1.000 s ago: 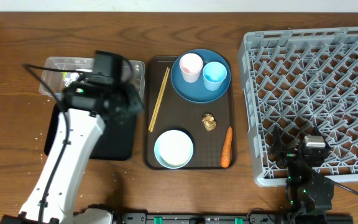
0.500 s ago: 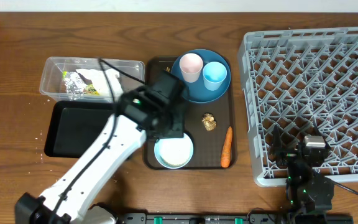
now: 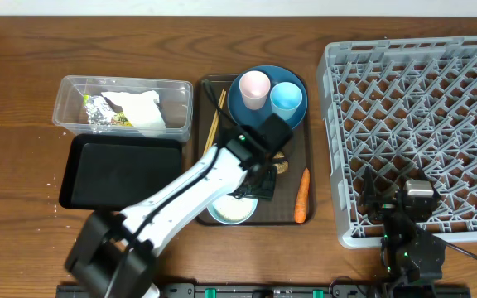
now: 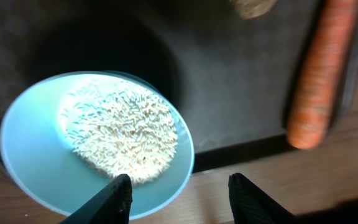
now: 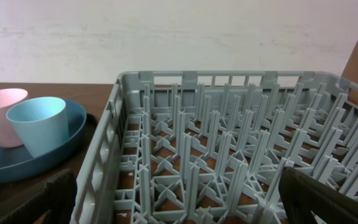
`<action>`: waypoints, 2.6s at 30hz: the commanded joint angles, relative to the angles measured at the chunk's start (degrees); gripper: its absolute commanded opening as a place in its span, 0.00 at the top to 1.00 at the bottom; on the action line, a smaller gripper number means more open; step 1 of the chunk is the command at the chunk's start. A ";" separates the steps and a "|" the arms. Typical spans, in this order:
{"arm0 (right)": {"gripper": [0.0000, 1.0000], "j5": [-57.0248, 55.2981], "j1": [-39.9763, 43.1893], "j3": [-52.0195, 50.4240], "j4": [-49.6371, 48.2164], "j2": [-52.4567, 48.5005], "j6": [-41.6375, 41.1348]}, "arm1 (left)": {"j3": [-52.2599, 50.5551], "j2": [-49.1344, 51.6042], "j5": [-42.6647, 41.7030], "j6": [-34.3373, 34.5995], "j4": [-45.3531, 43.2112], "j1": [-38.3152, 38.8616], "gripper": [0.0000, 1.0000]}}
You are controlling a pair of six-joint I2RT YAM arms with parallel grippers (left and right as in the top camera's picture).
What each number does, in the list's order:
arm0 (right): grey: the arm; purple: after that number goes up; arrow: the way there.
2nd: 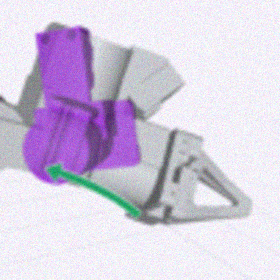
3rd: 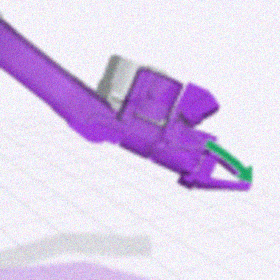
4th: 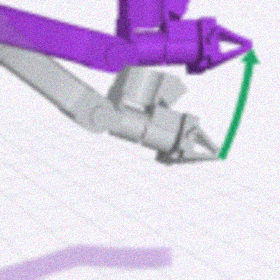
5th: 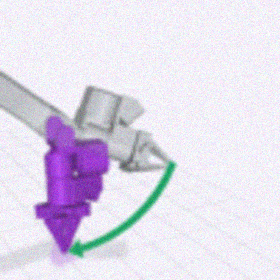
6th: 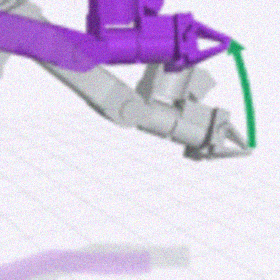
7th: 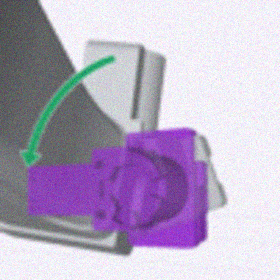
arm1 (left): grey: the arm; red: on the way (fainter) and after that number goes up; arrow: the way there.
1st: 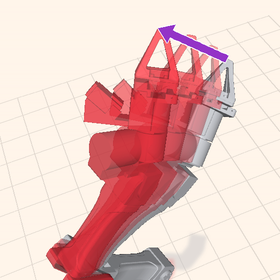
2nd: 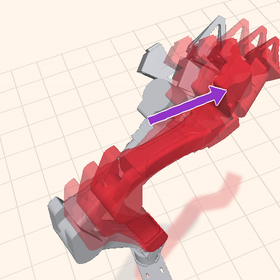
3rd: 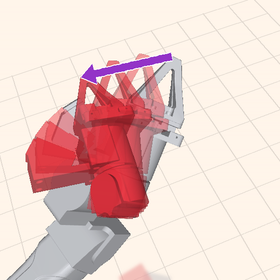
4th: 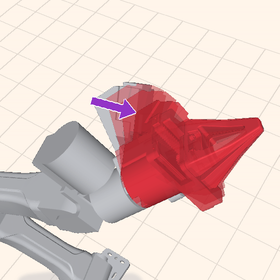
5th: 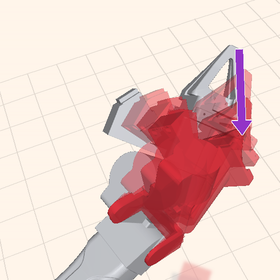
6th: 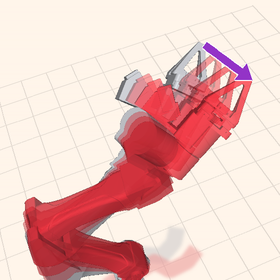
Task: Sort waste into correct bins and load items into the dishwasher rack
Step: 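Reach the left gripper to the light-blue rice bowl and grip its rim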
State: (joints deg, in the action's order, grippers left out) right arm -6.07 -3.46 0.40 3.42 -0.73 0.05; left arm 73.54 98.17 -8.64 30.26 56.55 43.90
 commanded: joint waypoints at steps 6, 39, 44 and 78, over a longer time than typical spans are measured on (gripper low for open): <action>0.01 -0.55 0.39 -0.11 0.17 0.07 -0.24 | -0.26 6.25 0.72 0.92 -0.24 0.07 0.49; 0.01 -0.55 0.39 -0.09 0.17 0.07 -0.24 | -1.01 9.33 -4.00 -4.33 -1.84 1.18 0.50; 0.01 -0.55 0.39 -0.11 0.17 0.07 -0.24 | -1.01 9.33 -4.28 -5.18 -1.16 1.18 0.50; 0.01 -0.55 0.39 -0.09 0.17 0.07 -0.24 | -0.39 15.08 -5.92 -5.14 -1.11 0.24 0.71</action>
State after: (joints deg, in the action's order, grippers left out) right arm -6.07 -3.46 0.40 3.42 -0.73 0.05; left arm 73.08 113.21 -14.28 25.45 55.22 44.64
